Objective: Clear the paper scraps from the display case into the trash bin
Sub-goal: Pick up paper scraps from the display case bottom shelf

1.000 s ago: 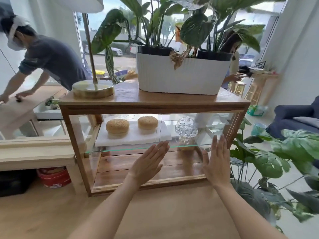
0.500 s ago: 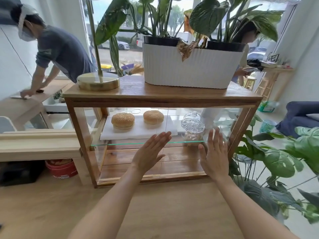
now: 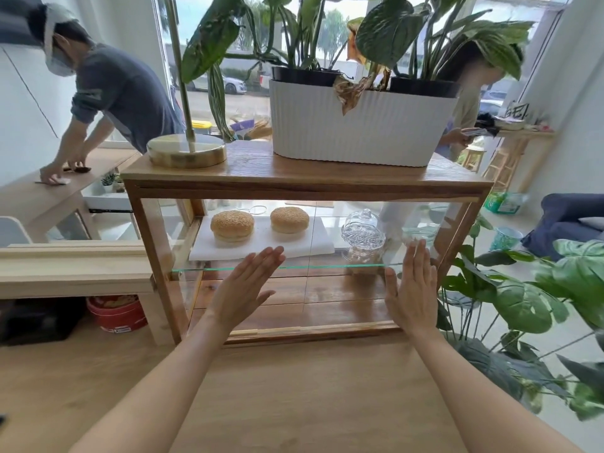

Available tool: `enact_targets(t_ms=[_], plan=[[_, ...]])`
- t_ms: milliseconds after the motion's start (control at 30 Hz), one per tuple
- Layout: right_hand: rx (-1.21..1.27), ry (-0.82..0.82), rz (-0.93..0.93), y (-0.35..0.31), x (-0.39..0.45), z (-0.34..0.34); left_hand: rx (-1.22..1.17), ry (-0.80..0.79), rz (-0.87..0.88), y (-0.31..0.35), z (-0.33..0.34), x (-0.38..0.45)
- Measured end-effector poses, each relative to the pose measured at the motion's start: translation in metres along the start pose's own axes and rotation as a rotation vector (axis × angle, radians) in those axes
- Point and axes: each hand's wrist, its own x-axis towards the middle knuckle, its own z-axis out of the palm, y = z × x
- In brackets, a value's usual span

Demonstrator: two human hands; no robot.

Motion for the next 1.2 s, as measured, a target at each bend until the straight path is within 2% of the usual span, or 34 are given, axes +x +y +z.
enact_targets(t_ms=[200, 333, 633, 833, 1200], plan=[[0.005, -0.028, -0.008, 0.002, 0.006, 0.006, -0.047, -0.059, -0.059, -0.016, -0.003, -0.019], [0.041, -0.015, 0.016, -0.001, 0.007, 0.013, -0.190, -0.013, -0.148, 0.001, -0.012, -0.015], [0.044, 0.039, -0.019, 0.011, 0.011, 0.018, -0.434, 0.019, -0.204, 0.041, -0.009, 0.025], [0.044, 0.047, -0.039, 0.012, 0.011, 0.018, -0.432, 0.034, -0.202, 0.030, 0.001, 0.017], [0.019, 0.002, 0.010, 0.008, 0.009, 0.016, -0.391, -0.117, -0.251, -0.012, 0.003, -0.026]])
